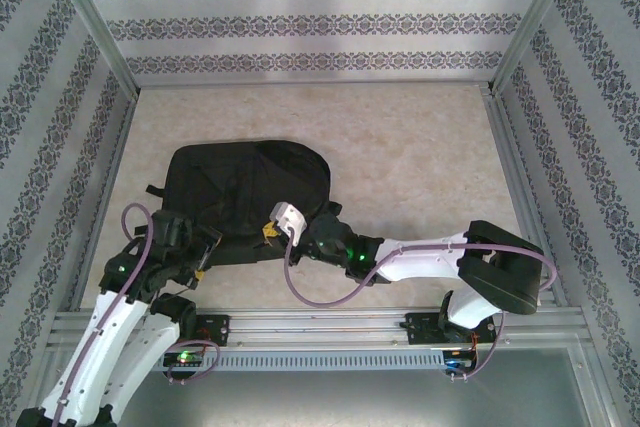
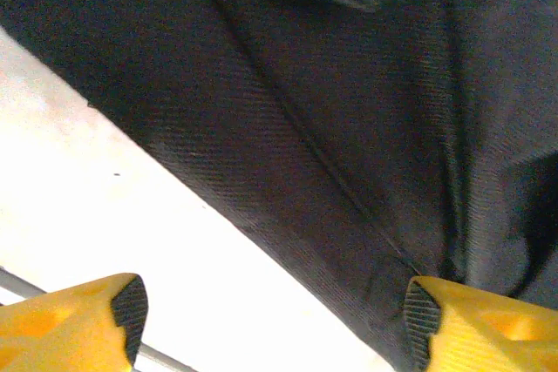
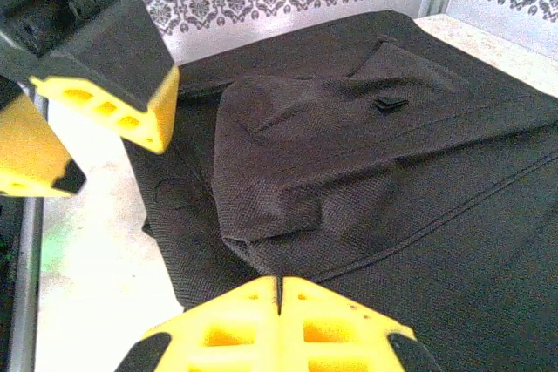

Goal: Pack the student bag

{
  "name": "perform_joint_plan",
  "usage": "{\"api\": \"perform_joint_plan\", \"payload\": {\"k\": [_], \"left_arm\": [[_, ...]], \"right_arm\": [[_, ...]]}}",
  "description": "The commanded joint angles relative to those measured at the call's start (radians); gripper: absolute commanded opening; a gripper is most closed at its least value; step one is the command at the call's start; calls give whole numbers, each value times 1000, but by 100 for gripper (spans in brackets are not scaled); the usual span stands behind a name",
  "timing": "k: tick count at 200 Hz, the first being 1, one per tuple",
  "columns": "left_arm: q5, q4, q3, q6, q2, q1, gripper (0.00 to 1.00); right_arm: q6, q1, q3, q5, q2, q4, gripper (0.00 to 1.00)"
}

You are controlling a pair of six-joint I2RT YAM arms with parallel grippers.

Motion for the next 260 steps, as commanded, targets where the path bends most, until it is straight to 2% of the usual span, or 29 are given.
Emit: {"api": "perform_joint_plan", "payload": {"k": [1, 41, 63, 102, 132, 174, 219, 260], "left_arm": [[6, 108, -49, -70, -11, -17, 75], [-24, 291, -135, -35, 11, -22, 69], [-40, 367, -179, -28, 32, -23, 60], [-120, 416, -193, 2, 32, -23, 25], [-141, 424, -188, 13, 36, -22, 0], [-128, 423, -190, 21, 52, -22, 0], [-128, 412, -184, 35, 50, -22, 0], [-161, 356, -162, 58, 35, -23, 0]], "right_arm": [[44, 10, -24, -30, -36, 99, 0], [68, 12, -40, -55, -35, 127, 0], [61, 15, -40, -60, -36, 117, 0], [16, 29, -65, 9, -64, 73, 0], [-53, 50, -81, 135, -104, -14, 0], [-209, 73, -69, 330, -127, -103, 0], [-439, 139, 21, 616, -15, -102, 0], [-425, 137, -11, 675, -47, -94, 0]]}}
